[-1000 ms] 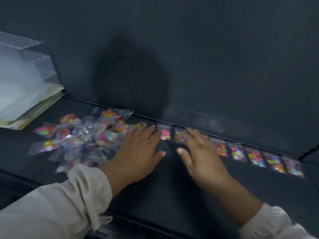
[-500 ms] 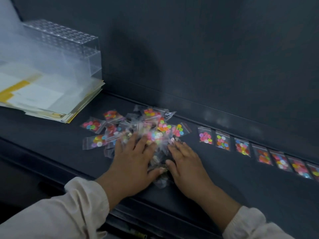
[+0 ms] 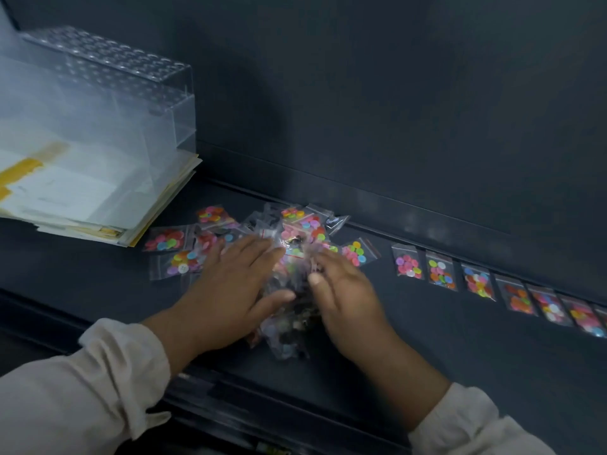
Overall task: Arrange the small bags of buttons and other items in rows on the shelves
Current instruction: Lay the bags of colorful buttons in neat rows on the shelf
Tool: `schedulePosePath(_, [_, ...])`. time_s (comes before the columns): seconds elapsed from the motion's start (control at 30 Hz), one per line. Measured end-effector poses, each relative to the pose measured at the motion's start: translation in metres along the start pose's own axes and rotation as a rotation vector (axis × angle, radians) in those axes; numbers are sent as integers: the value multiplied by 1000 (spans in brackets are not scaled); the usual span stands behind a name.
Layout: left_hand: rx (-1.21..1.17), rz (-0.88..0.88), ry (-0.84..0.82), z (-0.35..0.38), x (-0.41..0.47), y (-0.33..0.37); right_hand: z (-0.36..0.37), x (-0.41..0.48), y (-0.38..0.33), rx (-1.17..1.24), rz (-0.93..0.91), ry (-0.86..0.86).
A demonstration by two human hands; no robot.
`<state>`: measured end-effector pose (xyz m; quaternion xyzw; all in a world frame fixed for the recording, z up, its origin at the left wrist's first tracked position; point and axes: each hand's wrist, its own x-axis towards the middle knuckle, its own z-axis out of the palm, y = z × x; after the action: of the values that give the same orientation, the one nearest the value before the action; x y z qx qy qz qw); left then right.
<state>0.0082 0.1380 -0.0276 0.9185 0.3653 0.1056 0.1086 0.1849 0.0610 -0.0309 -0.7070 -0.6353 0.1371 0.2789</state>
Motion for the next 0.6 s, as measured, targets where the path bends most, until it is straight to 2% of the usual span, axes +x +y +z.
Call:
schedulePosePath(0.1, [29, 38, 67, -13, 28, 23, -20, 19, 24, -97, 92, 94])
schedulePosePath(0.2, [83, 140, 24, -5, 59, 44, -26, 29, 48, -275, 175, -44])
schedulePosePath(0.3, [201, 160, -111, 16, 76, 57, -24, 24, 62, -423, 126, -189])
schedulePosePath(0.37, [252, 131, -185, 22, 84, 65, -27, 17, 67, -431, 92, -206])
schedulePosePath(0.6, [291, 91, -177, 31, 96, 84, -53, -28, 79, -347, -60, -200])
